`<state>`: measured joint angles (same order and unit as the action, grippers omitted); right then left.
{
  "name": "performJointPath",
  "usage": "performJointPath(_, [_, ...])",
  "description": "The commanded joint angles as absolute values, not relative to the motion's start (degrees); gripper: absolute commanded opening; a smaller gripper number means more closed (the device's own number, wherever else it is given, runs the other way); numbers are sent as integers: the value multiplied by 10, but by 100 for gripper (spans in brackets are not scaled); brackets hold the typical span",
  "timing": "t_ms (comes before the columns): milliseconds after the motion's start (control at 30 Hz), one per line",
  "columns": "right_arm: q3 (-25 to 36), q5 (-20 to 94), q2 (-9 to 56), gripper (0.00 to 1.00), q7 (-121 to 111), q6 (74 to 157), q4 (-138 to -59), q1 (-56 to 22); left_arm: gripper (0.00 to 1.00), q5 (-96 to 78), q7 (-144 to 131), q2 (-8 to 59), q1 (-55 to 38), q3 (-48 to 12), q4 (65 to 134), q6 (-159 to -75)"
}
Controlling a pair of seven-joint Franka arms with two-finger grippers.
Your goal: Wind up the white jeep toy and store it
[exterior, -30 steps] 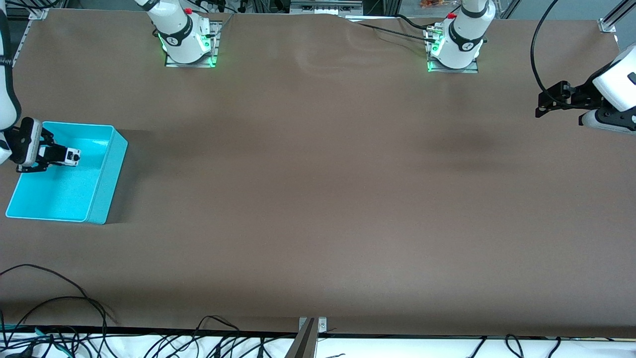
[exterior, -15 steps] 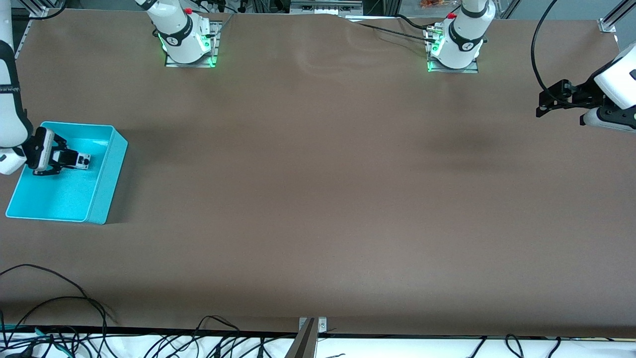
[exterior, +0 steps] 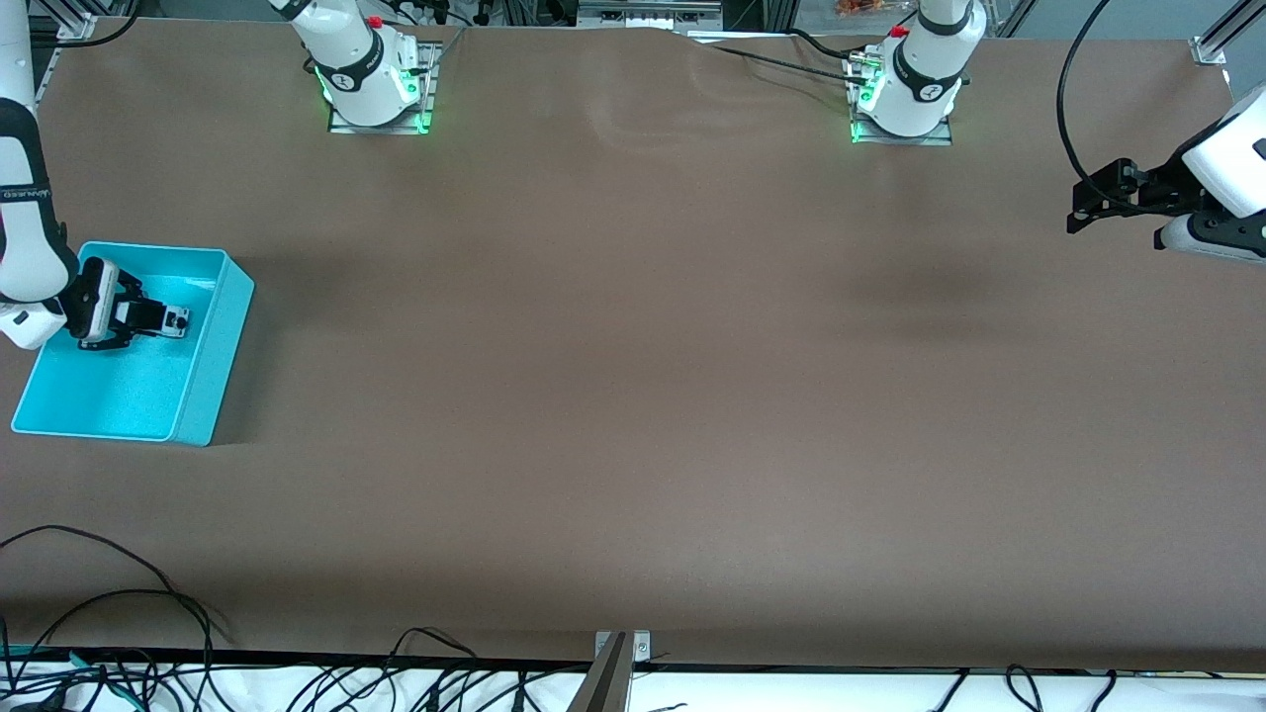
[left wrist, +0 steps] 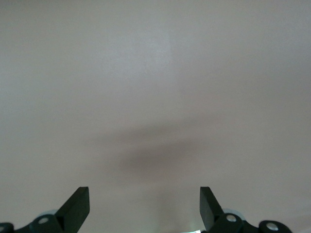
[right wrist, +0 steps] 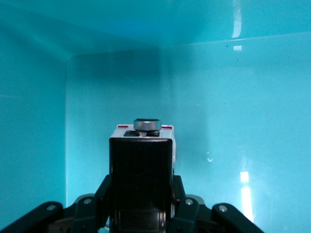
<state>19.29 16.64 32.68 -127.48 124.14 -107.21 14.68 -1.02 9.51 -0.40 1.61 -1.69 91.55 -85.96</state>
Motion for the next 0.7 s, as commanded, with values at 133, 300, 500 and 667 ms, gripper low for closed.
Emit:
performJointPath(133, [189,185,320,100,-1294,1218,-1059,150,100,-15,98,3,18,-17,898,-849])
performJointPath(300, [189,185,308,100,-1290,1162,-1027,149,100,-16,98,3,17,-17,898,-849])
performJointPath(500, [188,184,308,100,-1279,1067,-952,140,100,-15,98,2,16,-28,897,-849])
performJointPath(667, [186,183,308,100,-1234,1010,-902,131,100,-15,98,3,17,-29,897,-849])
